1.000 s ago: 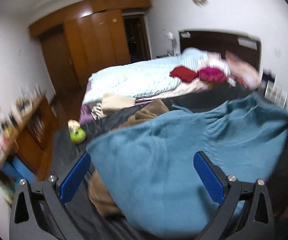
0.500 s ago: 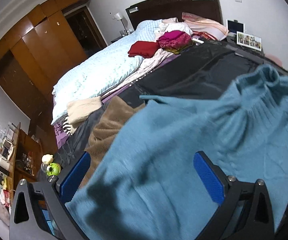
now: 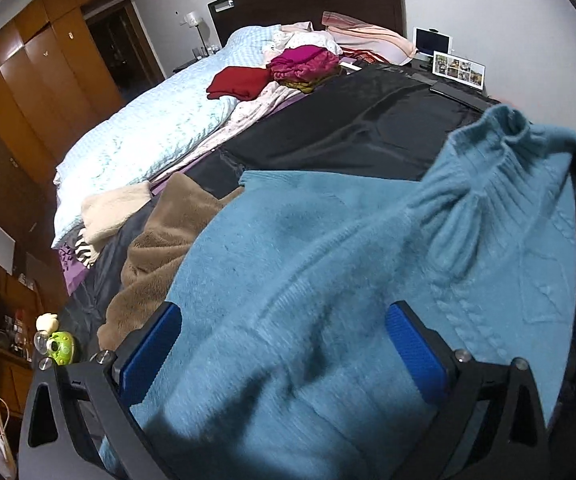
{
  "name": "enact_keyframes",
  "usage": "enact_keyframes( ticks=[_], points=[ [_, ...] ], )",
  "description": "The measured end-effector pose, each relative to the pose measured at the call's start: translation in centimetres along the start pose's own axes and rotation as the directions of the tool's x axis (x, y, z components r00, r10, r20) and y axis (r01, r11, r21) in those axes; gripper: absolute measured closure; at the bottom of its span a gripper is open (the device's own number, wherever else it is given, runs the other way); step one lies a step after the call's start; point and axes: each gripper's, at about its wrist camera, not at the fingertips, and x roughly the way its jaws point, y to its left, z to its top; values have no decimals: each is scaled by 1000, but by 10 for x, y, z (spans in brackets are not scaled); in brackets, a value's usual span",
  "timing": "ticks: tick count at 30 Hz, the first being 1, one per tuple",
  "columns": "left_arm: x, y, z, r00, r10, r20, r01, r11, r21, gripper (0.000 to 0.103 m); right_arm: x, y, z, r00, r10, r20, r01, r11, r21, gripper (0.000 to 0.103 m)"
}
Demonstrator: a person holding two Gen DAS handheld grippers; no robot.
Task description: Fold clothes
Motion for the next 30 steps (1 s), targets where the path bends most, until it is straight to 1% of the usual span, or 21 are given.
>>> enact_keyframes(
  ticks=[1,2,3,4,6,7,8,9,11,13,15,17,20,22,24,27,29,30],
  points=[
    [-4,-3,-2,1000,3,8,-3,1000,6,8,1,0,0,1000,3,-2,-3,1000,4,93],
    [-7,-7,-5,1000,6,16,-6,1000,12,15,1,1,1,1000,6,-6,-6,1000,10,93],
    [-11,-11,-7,1000,10,22,-11,1000,19,23,0,4,3,1000,8,-10,-8,1000,16,93],
    [-14,-17,-10,999,19,27,-20,999,26,28,0,6,4,1000,12,-14,-11,1000,21,93],
    [-22,-28,-15,999,36,37,-37,998,41,47,3,5,4,999,23,-24,-22,999,36,93],
    [-26,-34,-18,998,43,43,-45,998,48,53,5,4,4,999,29,-28,-27,999,44,93],
    [-28,-39,-19,997,53,47,-55,997,49,60,5,3,4,999,32,-30,-31,998,49,93],
    [-30,-42,-21,996,66,53,-68,997,45,64,6,2,4,999,35,-32,-33,998,53,93],
    [-37,-45,-23,995,78,62,-79,997,22,68,6,1,3,999,39,-35,-36,998,60,93],
    [-43,-48,-26,994,88,72,-88,996,3,68,5,0,2,999,41,-36,-38,997,61,93],
    [-46,-51,-28,992,96,77,-96,995,4,65,4,1,0,998,44,-39,-41,997,62,93],
    [-42,-50,-27,991,115,65,-115,993,-9,63,5,-1,0,998,53,-41,-50,996,75,93],
    [-34,-43,-23,992,116,48,-111,990,-90,63,5,-3,1,997,59,-39,-56,995,84,93],
    [-32,-37,-20,993,107,52,-99,984,-147,71,5,-4,2,998,55,-39,-52,996,77,93],
    [-39,-33,-18,990,113,81,-96,977,-191,82,10,-7,1,997,58,-47,-54,995,87,93],
    [-62,-29,-17,978,132,160,-85,958,-272,86,17,-15,1,996,68,-57,-61,992,114,93],
    [-87,-31,-18,957,167,236,-87,945,-316,86,22,-22,5,996,72,-51,-64,987,147,93],
    [-101,-33,-18,942,186,278,-88,940,-330,86,24,-26,8,997,69,-42,-61,985,164,93]
  ],
)
